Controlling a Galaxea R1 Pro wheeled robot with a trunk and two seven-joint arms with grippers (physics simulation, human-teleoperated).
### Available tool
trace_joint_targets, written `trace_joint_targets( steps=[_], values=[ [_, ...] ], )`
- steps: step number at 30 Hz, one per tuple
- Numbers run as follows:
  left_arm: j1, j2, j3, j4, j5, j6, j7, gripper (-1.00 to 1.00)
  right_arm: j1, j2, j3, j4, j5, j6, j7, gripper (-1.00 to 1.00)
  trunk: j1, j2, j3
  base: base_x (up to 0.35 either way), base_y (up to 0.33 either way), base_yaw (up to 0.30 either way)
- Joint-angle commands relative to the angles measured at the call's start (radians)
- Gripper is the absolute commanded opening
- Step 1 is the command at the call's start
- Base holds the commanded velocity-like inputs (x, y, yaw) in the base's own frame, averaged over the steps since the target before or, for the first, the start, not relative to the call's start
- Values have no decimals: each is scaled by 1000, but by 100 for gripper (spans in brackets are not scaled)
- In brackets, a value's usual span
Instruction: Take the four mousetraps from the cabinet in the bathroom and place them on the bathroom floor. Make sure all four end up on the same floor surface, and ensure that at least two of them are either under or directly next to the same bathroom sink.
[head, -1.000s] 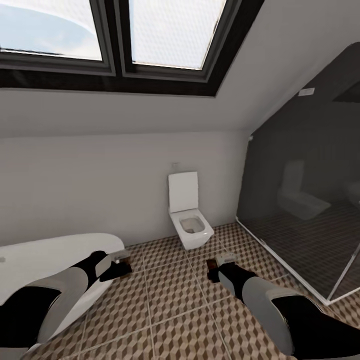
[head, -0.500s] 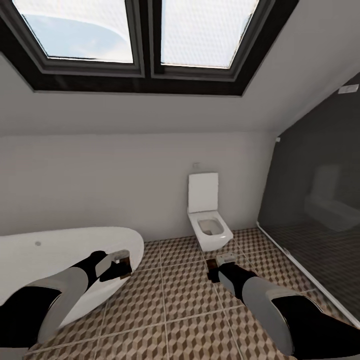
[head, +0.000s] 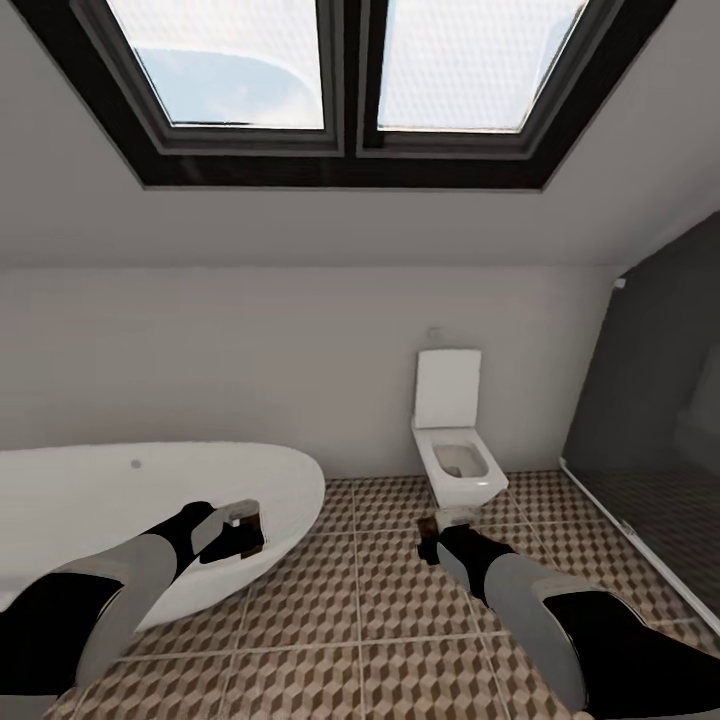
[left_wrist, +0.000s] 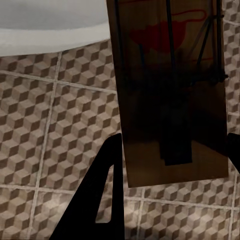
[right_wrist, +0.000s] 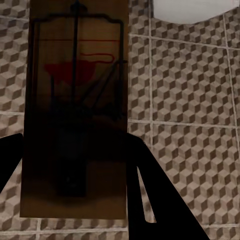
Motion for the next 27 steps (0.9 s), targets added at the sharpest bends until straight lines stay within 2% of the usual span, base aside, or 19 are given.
trace_joint_targets(
  steps=[1,27],
  values=[
    [0,0,-9,-2,8,6,4,-100,-1,0,5,0,5,6,-2,-100,0,-1,-2,0,0,278],
    [0,0,-8,-2,8,-11,4,-100,-1,0,5,0,5,5,-1,-100,0,-1,-2,0,0,285]
  ],
)
